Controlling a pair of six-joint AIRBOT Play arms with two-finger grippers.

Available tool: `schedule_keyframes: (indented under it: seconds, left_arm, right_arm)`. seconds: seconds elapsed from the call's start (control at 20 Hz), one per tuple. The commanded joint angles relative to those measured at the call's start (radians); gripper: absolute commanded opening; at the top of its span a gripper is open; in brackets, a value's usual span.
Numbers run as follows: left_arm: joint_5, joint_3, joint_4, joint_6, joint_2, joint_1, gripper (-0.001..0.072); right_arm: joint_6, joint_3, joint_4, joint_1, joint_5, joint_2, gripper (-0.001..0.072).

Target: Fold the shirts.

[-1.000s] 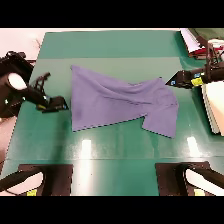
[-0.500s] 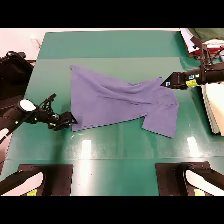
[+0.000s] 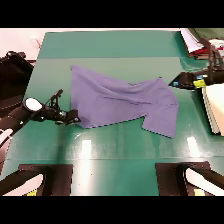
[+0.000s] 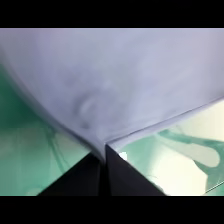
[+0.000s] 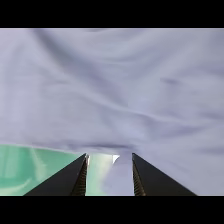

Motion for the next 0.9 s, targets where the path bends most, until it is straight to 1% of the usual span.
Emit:
schedule_keyframes:
  seconds: [0.0,0.05,0.1,0.15,0.25,0.3,0.4,0.45,0.55,0.6,0.65,0.8,0.85]
  left_arm:
    - [-0.037,0.113,0.059,-0.023,0.004,-0.006,0.0029]
    - [-0.039,0.135,0.059,-0.022,0.004,-0.006,0.0029]
    - [-0.042,0.153,0.059,-0.022,0.004,-0.006,0.0029]
    - [-0.044,0.161,0.058,-0.022,0.004,-0.006,0.0029]
    - [-0.044,0.163,0.058,-0.022,0.003,-0.006,0.0029]
    - [-0.044,0.163,0.057,-0.022,0.003,-0.006,0.0029]
    - [-0.044,0.163,0.057,-0.023,0.003,-0.006,0.0029]
    - [-0.043,0.163,0.057,-0.023,0.003,-0.006,0.0029]
    - [-0.036,0.163,0.057,-0.023,0.003,-0.006,0.0029]
    - [-0.027,0.163,0.055,-0.023,0.003,-0.006,0.0029]
    - [-0.021,0.163,0.051,-0.023,0.003,-0.006,0.0029]
    - [-0.02,0.163,0.045,-0.023,0.003,-0.006,0.0029]
    - [-0.021,0.163,0.045,-0.022,0.003,-0.006,0.0029]
  right_arm:
    - [-0.006,-0.063,-0.103,-0.163,0.044,0.0,0.0311]
    - [-0.014,-0.114,-0.113,-0.229,0.043,-0.009,0.0336]
    - [-0.029,-0.161,-0.104,-0.29,0.039,-0.027,0.0462]
    - [-0.035,-0.209,-0.09,-0.352,0.031,-0.06,0.0503]
    - [-0.081,-0.283,-0.038,-0.441,-0.013,-0.137,0.0493]
    - [-0.102,-0.308,0.005,-0.47,-0.042,-0.18,0.0453]
    - [-0.143,-0.338,0.096,-0.492,-0.103,-0.25,0.0442]
    - [-0.149,-0.339,0.13,-0.489,-0.127,-0.282,0.0424]
    - [-0.156,-0.317,0.163,-0.456,-0.168,-0.339,0.0423]
    - [-0.156,-0.297,0.163,-0.43,-0.186,-0.364,0.039]
    - [-0.155,-0.275,0.163,-0.401,-0.202,-0.388,0.0378]
    - [-0.151,-0.196,0.163,-0.317,-0.23,-0.456,0.0374]
    - [-0.151,-0.17,0.163,-0.293,-0.229,-0.473,0.0361]
